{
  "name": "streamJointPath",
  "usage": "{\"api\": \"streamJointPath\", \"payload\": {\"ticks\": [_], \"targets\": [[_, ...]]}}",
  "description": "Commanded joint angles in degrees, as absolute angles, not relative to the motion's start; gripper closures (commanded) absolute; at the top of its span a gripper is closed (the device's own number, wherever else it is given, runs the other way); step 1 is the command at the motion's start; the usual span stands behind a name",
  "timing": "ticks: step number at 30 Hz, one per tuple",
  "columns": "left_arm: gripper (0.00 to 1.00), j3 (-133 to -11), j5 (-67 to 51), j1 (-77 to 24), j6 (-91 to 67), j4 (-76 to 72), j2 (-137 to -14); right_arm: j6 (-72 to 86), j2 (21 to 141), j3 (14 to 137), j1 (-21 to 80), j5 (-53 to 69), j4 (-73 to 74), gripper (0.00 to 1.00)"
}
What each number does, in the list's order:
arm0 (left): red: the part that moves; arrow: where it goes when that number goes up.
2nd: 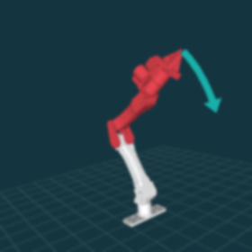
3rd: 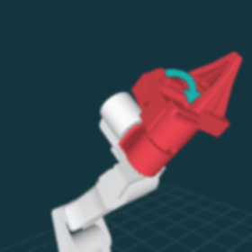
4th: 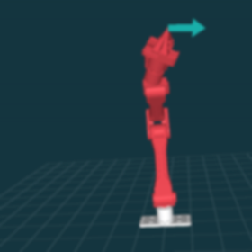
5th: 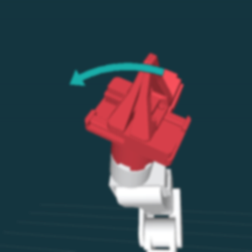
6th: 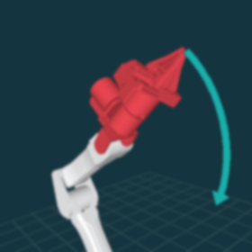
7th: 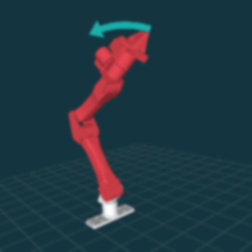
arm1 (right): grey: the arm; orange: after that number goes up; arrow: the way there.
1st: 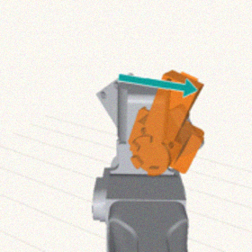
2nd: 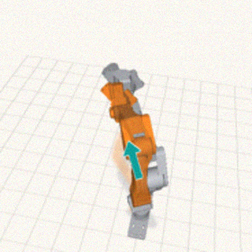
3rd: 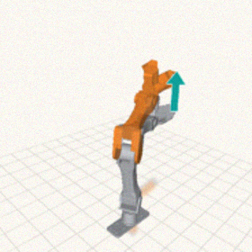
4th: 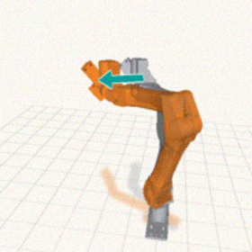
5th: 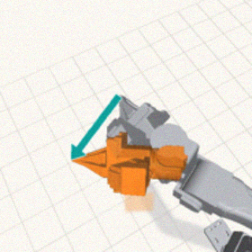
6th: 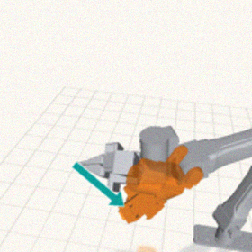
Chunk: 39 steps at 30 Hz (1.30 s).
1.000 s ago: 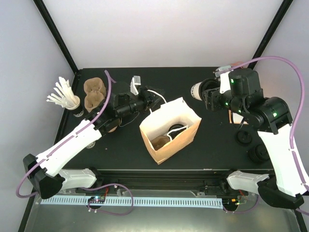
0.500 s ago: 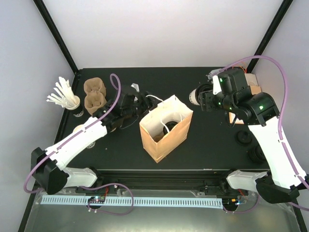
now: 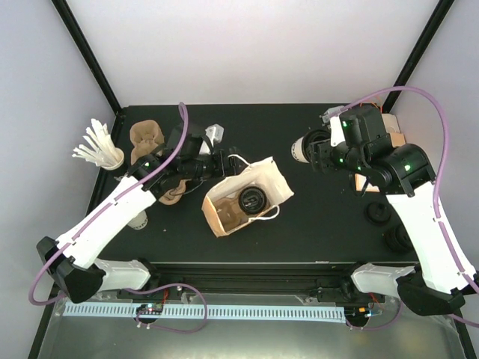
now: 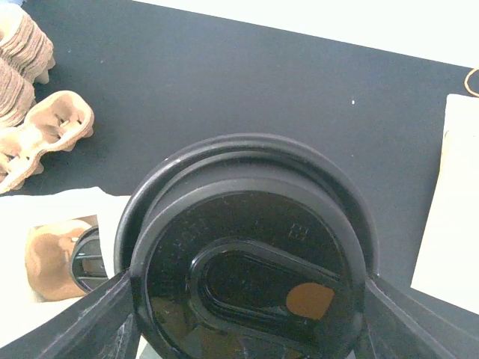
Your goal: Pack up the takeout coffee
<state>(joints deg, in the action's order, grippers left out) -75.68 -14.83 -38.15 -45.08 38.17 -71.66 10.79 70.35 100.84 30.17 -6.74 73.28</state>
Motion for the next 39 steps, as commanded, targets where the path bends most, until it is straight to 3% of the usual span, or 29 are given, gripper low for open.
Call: {"api": "streamJointPath", "payload": {"ticks": [1,10,17,24,30,35,39], "targets": [[0.02,-79.3,-16.3,-37.4,-37.4,47.4,-73.9,10.9,70.0,102.5,29.9,-5.3,72.0,0.74],[0.08,-88.1,-6.6,-37.3,-15.5,59.4,-82.9,10.0,70.5,102.4,29.9,3.2,71.5,0.75],[0.07,-94.4,2.9,-37.2,-9.4,65.9,-86.9,10.2,71.9,103.4,29.9,5.3,71.3,0.75],[0.06,-96.0,0.8,-36.9,-4.7,63.4,-85.6,9.4,73.1,108.1,30.0,16.5,71.2,0.77],[0.05,-96.1,-4.1,-36.1,-8.6,59.1,-84.9,7.9,73.2,107.8,30.8,28.2,67.1,0.77],[0.06,-95.6,0.1,-34.9,-13.8,57.8,-84.9,7.2,74.0,106.3,31.8,28.9,66.8,0.77],[0.09,-92.4,-4.3,-28.7,-20.8,55.8,-83.0,7.1,73.6,104.5,31.8,27.5,65.7,0.78]]}}
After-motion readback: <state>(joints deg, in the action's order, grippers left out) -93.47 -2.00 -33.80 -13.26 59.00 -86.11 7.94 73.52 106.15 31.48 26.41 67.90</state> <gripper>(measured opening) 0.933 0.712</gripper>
